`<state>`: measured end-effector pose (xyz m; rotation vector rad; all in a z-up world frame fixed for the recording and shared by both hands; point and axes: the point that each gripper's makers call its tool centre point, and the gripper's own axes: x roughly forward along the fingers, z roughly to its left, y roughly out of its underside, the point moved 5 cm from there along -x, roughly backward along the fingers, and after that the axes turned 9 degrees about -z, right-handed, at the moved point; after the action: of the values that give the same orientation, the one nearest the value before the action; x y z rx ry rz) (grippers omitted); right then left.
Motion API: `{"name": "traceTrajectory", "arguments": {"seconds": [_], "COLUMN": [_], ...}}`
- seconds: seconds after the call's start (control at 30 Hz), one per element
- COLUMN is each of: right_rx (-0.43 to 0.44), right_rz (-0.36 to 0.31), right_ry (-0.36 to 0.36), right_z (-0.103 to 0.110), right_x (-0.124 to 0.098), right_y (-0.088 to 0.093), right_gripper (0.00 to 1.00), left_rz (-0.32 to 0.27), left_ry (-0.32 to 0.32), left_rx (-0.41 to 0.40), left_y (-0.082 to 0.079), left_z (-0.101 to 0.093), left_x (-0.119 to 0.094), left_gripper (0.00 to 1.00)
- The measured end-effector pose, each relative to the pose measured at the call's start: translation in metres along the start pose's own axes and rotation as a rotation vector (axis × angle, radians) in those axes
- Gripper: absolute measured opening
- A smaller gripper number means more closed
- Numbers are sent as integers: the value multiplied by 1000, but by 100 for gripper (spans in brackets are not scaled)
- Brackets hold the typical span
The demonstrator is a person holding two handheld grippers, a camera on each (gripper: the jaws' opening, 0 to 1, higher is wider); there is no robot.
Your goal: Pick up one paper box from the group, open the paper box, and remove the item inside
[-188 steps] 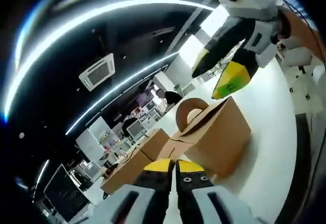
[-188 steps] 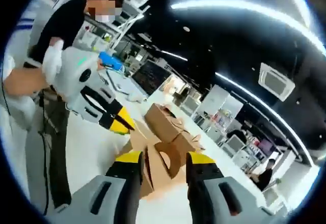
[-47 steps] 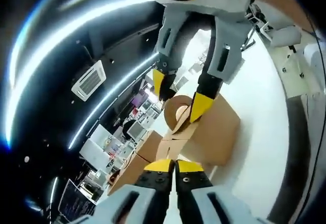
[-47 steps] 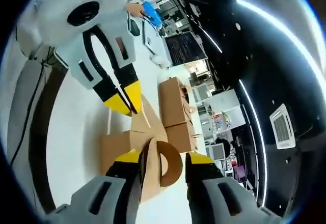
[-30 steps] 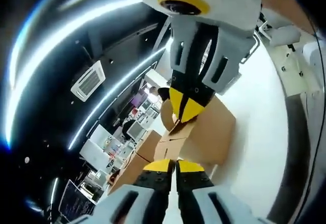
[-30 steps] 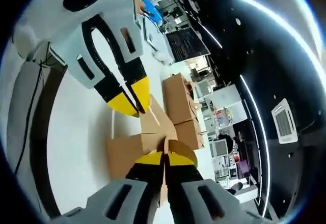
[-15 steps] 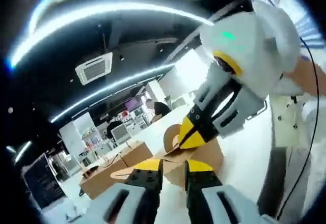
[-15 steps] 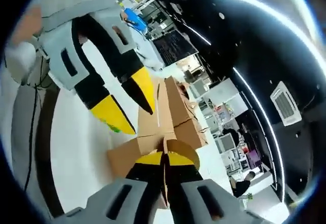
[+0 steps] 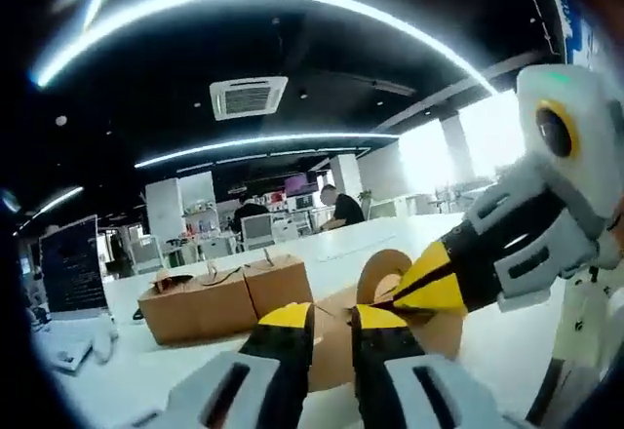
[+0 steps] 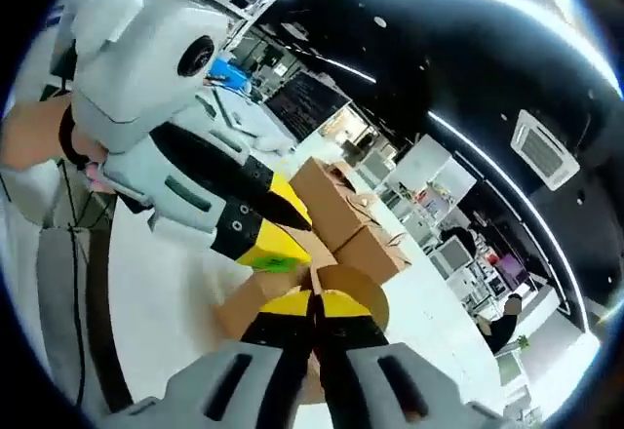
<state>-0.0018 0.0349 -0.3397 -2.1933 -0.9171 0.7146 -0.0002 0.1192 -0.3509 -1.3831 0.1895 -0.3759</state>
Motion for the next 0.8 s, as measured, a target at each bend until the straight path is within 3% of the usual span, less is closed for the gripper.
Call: {"name": "traceTrajectory", "arguments": {"seconds": [0.2, 0.8], "right_rx": [75, 137], "right_rz": [-15, -83], "right_ry": [15, 106], "right_z": [-1, -18], "right_x": [3, -6], "right_y": [0, -6], "right_gripper": [3, 2], "left_rz": [17, 25], "left_ry": [17, 9], "left_rx": [-63, -17], "left_y": [3, 5], "left_z": [2, 1], "left_x": [-1, -5], "left_gripper": [16, 16]}}
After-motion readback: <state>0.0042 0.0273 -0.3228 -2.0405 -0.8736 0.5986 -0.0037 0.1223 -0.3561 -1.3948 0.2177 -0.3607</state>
